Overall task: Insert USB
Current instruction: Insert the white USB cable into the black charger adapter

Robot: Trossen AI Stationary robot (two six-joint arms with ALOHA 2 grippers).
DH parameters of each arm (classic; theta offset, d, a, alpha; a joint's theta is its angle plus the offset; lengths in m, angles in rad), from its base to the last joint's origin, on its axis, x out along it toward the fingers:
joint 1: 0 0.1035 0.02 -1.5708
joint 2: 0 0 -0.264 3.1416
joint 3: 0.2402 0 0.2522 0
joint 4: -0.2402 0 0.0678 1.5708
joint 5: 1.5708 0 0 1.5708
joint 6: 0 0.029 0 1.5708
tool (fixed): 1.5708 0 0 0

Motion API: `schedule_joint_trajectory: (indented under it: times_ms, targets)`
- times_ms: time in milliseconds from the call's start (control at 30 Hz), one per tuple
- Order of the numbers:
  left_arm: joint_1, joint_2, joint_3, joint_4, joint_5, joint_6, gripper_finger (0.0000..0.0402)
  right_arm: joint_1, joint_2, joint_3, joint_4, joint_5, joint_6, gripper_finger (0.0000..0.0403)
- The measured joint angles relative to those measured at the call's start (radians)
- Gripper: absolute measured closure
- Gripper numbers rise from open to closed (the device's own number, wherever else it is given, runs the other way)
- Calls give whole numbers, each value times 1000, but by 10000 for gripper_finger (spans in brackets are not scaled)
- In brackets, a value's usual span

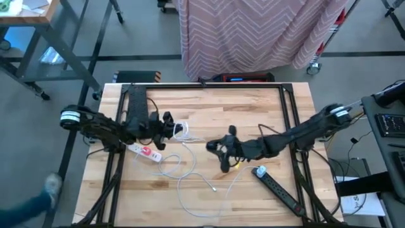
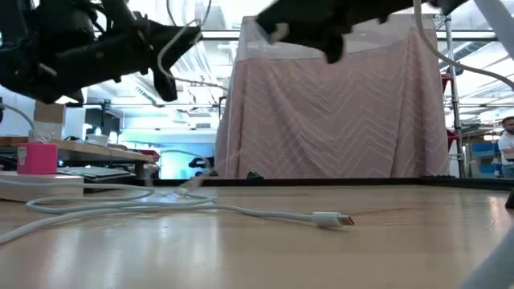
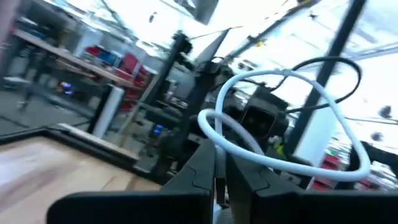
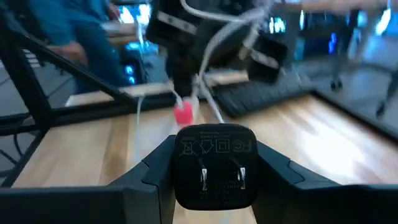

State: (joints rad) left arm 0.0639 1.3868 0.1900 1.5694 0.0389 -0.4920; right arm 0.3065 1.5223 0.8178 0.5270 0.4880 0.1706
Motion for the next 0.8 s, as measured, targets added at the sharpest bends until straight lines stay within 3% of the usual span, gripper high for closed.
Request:
schedule_joint_trajectory:
  times_ms: [167, 333, 600, 700, 800]
  targets:
    - [-26, -17, 62, 0, 74, 1, 397, -1, 142, 72, 228, -22, -189, 272]
    - [-57, -27, 149, 0, 170, 37, 397, -3, 228, 217, 233, -15, -360, 272]
    - [-141, -73, 243, 1, 349, 126, 396, 35, 272, 398, 169, -16, -524, 272]
    - [-190, -108, 270, 1, 373, 205, 396, 59, 268, 419, 292, -12, -607, 272]
    - [-236, -134, 319, 1, 361, 245, 396, 94, 260, 420, 438, -38, -799, 272]
